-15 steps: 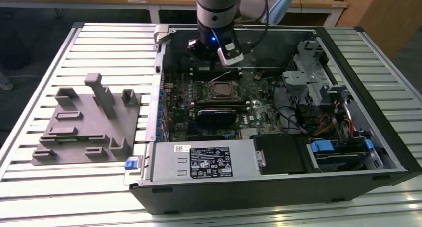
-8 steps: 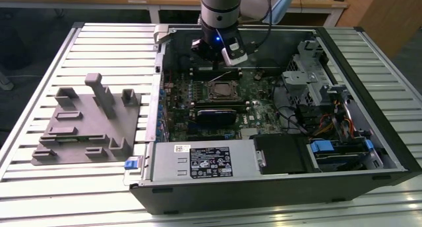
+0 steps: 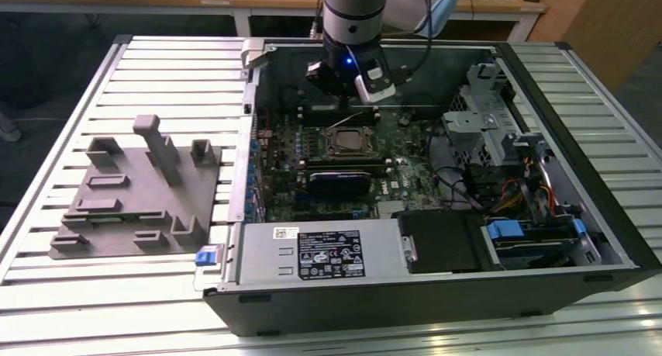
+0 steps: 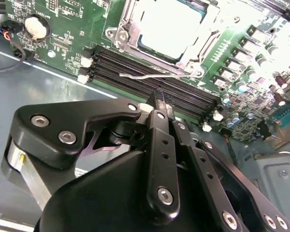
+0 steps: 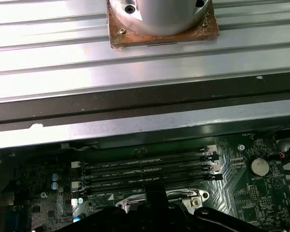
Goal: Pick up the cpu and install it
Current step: 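Install the first cpu locking lever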
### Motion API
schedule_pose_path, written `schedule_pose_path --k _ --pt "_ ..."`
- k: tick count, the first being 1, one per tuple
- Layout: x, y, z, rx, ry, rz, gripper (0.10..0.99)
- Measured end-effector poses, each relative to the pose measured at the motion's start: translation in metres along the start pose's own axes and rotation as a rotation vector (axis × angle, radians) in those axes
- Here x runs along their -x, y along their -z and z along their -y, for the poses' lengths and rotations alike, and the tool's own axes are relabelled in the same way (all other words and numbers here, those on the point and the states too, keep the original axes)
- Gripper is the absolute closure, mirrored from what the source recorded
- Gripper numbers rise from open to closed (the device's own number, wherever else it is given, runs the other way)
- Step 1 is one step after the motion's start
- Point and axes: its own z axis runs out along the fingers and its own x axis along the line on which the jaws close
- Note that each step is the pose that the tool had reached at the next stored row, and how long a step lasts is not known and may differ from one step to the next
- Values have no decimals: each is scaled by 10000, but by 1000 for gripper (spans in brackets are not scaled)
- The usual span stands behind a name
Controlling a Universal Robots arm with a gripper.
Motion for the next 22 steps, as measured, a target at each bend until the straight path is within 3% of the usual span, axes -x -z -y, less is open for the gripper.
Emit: schedule_pose_path --k 5,12,21,22 --pt "6 -18 4 -3 5 21 980" --pt "7 -67 17 28 63 244 980" --pt "10 -119 29 94 177 694 980" --pt "9 -150 37 141 260 1022 980"
